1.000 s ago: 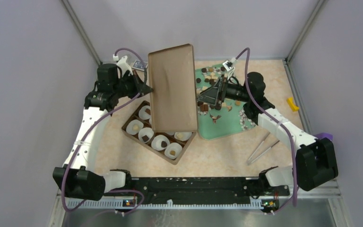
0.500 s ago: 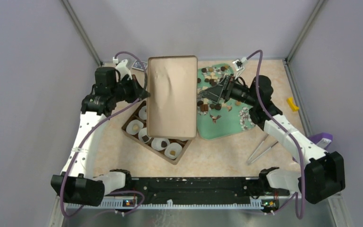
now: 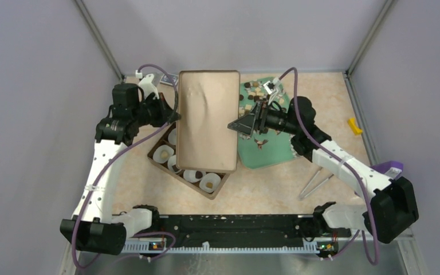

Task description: Pack the chocolate

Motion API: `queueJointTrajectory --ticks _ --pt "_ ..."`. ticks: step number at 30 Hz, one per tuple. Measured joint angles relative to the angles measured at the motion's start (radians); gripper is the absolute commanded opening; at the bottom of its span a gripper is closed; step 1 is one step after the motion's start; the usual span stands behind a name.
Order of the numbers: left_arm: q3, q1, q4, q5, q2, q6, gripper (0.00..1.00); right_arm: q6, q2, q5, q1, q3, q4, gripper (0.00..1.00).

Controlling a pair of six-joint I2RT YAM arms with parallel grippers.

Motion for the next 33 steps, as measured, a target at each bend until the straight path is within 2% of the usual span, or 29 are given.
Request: queueJointTrajectory --ticks 4,6,10,17,19,20,23,26,30,32,33 --pt "0.000 0.000 -0.006 0.000 -0.001 0.002 0.00 -0.036 0.031 0.002 0.061 0.006 -0.039 0.93" --pt "0.000 0.000 -0.006 0.002 -0.002 0.002 0.00 -0.045 0.039 0.003 0.073 0.008 -0.055 0.86" --pt "0.000 0.000 -0.005 0.005 -0.003 0.000 0.00 -0.035 0.052 0.003 0.080 0.008 -0.034 0.59" --pt "0.000 0.000 0.016 0.005 -0.003 -0.016 0.00 0.019 0.091 0.005 0.141 0.005 0.047 0.26" --pt "0.000 0.000 0.023 0.007 -0.003 -0.023 0.02 0.027 0.091 0.008 0.149 0.000 0.063 0.06" --pt "0.000 0.000 0.025 0.007 -0.003 -0.026 0.06 0.036 0.091 0.019 0.150 0.000 0.059 0.00" --pt "0.000 0.000 0.037 0.008 -0.003 -0.034 0.18 0.013 0.091 0.057 0.149 0.002 0.025 0.00" --pt "0.000 0.000 0.040 0.004 -0.003 -0.055 0.50 -0.026 0.089 0.097 0.150 0.019 -0.051 0.00" --pt "0.029 0.000 0.021 -0.035 -0.001 -0.085 0.81 -0.111 0.088 0.180 0.148 0.069 -0.216 0.00" --pt "0.067 0.000 -0.007 -0.084 -0.002 -0.105 0.90 -0.169 0.088 0.224 0.150 0.115 -0.313 0.00" --pt "0.090 0.000 -0.020 -0.109 -0.002 -0.113 0.92 -0.204 0.088 0.251 0.150 0.142 -0.358 0.00"
